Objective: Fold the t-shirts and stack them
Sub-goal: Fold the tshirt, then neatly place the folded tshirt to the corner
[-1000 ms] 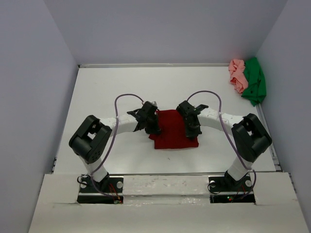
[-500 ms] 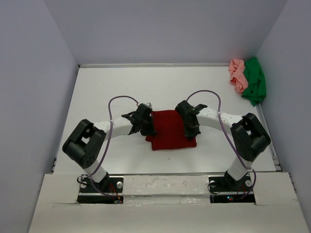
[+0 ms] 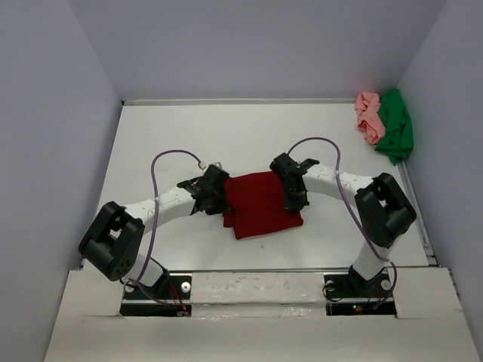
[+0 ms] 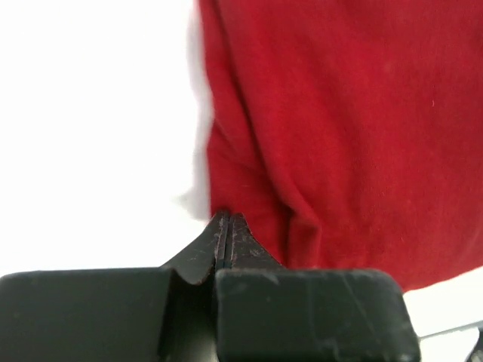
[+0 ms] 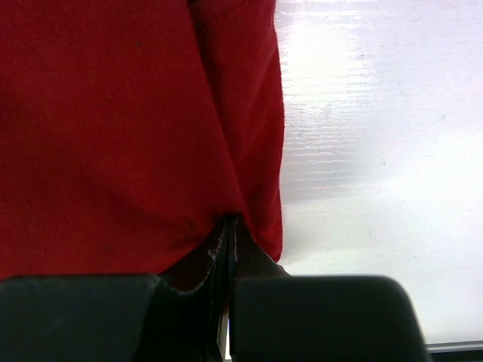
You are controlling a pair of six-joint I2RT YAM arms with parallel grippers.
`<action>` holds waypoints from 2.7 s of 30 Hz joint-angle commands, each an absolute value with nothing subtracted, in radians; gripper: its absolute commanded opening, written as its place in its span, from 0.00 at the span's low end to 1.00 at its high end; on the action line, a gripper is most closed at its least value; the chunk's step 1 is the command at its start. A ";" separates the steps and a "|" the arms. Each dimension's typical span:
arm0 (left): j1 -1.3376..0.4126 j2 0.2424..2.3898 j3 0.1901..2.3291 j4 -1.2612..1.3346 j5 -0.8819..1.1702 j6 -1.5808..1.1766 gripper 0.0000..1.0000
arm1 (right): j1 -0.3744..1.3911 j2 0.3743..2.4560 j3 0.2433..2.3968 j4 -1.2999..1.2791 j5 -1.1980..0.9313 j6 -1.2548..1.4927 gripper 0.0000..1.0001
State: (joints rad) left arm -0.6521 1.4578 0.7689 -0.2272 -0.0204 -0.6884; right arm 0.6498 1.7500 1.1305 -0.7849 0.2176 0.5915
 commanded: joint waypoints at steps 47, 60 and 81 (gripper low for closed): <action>-0.600 1.391 0.416 0.252 0.226 -0.864 0.89 | 0.658 1.684 1.140 -0.746 0.195 0.543 0.00; -0.600 1.566 0.482 0.287 0.273 -0.833 0.74 | 0.658 1.713 1.160 -0.746 0.193 0.545 0.00; -0.598 1.733 0.528 0.318 0.282 -0.773 0.00 | 0.658 1.706 1.164 -0.769 0.207 0.551 0.00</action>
